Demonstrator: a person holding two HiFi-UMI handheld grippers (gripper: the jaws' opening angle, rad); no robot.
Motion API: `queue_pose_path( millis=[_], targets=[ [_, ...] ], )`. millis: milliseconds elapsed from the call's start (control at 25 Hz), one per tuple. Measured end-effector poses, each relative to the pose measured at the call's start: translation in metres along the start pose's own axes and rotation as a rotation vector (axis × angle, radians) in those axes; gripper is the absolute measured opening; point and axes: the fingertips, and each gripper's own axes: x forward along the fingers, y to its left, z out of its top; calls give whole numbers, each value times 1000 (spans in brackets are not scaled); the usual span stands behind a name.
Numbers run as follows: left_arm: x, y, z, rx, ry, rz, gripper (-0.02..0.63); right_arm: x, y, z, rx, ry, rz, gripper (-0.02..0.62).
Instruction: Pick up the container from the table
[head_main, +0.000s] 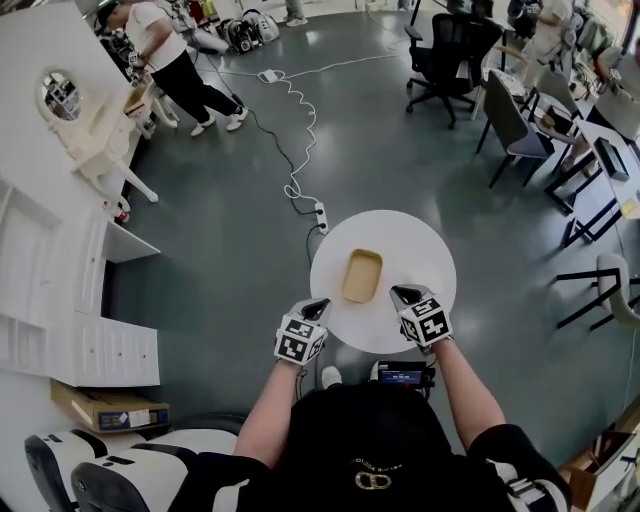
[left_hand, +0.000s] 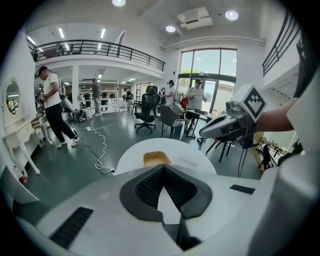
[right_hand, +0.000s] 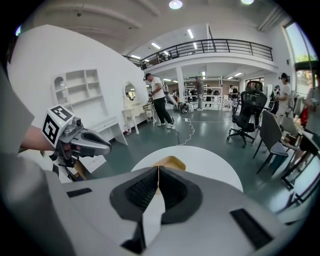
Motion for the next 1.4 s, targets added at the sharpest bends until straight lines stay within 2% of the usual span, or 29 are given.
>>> queue_pose_path(
  millis=[360, 520, 760, 880, 1000, 1280, 1360, 1400],
  targets=[
    [0, -5, -7, 10, 14, -29, 9, -9, 0, -12, 30, 9, -31, 66],
    [5, -12, -6, -32, 11, -36, 9, -15, -5, -18, 40, 15, -29, 66],
    [16, -21, -2, -58, 19, -39, 11, -21, -18, -31, 48, 31, 10, 66],
    [21, -21, 4, -67, 19, -16, 11, -23, -24, -34, 44, 35, 37, 66],
    [28, -21, 8, -60, 27, 13, 12, -21, -30, -34, 25, 38, 59, 66],
    [48, -16, 5, -52, 65, 28, 16, -8, -33, -24, 5, 28, 83, 66],
    [59, -14, 2, -51, 91, 13, 48, -2, -35, -21, 7, 28, 81, 66],
    [64, -13, 0, -49, 107, 6, 92, 2, -36, -20, 10, 28, 80, 66]
  ],
)
